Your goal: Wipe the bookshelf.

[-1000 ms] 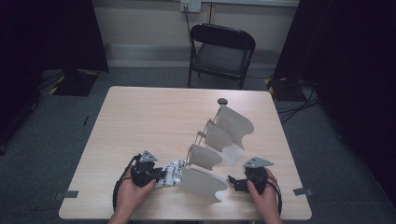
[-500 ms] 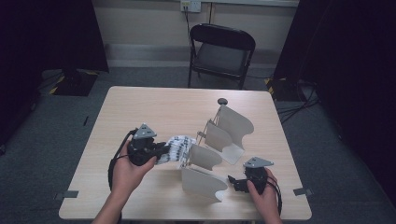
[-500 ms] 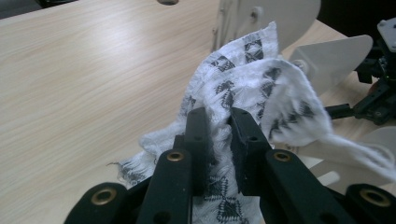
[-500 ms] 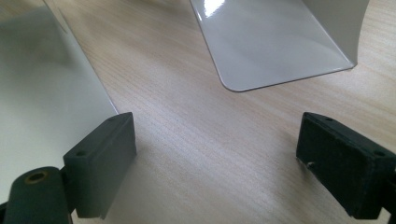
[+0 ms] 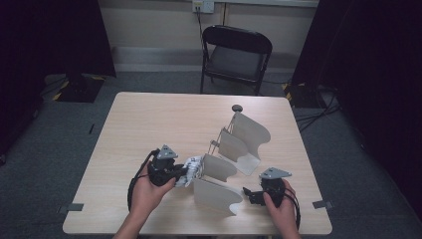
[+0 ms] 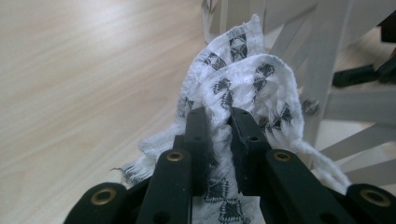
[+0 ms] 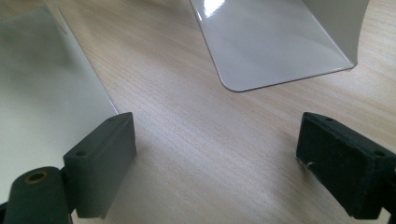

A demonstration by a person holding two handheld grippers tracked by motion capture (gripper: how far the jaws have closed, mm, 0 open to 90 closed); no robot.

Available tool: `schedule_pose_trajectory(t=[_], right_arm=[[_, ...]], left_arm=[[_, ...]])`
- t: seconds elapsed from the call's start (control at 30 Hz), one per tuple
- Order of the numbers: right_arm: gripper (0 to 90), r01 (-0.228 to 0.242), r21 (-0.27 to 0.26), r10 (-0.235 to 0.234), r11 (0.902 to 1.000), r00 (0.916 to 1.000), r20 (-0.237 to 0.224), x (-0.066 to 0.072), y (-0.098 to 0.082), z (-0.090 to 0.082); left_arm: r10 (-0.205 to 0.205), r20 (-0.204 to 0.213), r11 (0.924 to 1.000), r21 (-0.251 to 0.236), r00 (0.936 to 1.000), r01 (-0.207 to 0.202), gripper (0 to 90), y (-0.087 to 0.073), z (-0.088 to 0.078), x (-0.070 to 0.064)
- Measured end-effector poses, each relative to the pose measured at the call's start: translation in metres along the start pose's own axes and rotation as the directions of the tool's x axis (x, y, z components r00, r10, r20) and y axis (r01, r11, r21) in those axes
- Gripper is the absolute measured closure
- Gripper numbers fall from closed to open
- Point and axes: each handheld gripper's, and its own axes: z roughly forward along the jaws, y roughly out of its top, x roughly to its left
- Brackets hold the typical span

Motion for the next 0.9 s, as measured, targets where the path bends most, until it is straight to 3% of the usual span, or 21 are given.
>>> schedule_pose_trajectory(t=[0.1, 0.17, 0.53, 0.73, 0.9], right_arm=[[11.2, 0.0, 0.0, 0.0, 1.0, 1.0, 0.0, 0.0, 0.0, 0.0], [11.2, 0.0, 0.0, 0.0, 1.0, 1.0, 0.0, 0.0, 0.0, 0.0], [11.2, 0.0, 0.0, 0.0, 1.0, 1.0, 0.0, 0.0, 0.0, 0.0], [11.3, 0.0, 0.0, 0.0, 1.0, 1.0, 0.0, 0.0, 0.0, 0.0], [11.3, 0.0, 0.0, 0.0, 1.0, 1.0, 0.0, 0.0, 0.0, 0.0]], left_arm=[[0.016, 0.002, 0.9992, 0.036, 0.9999, -0.016, 78.2, -0.009, 0.011, -0.001], [-0.008, 0.01, 0.9988, 0.047, 0.9999, 0.007, 78.1, -0.02, 0.02, -0.002], [-0.045, -0.002, 0.9967, 0.068, 0.999, 0.045, 77.9, -0.039, 0.03, 0.006], [-0.052, -0.009, 0.9971, 0.055, 0.9986, 0.053, 77.9, -0.032, 0.015, 0.012], [-0.036, -0.028, 0.9993, 0.007, 0.999, 0.036, 78.0, -0.007, -0.017, 0.017]])
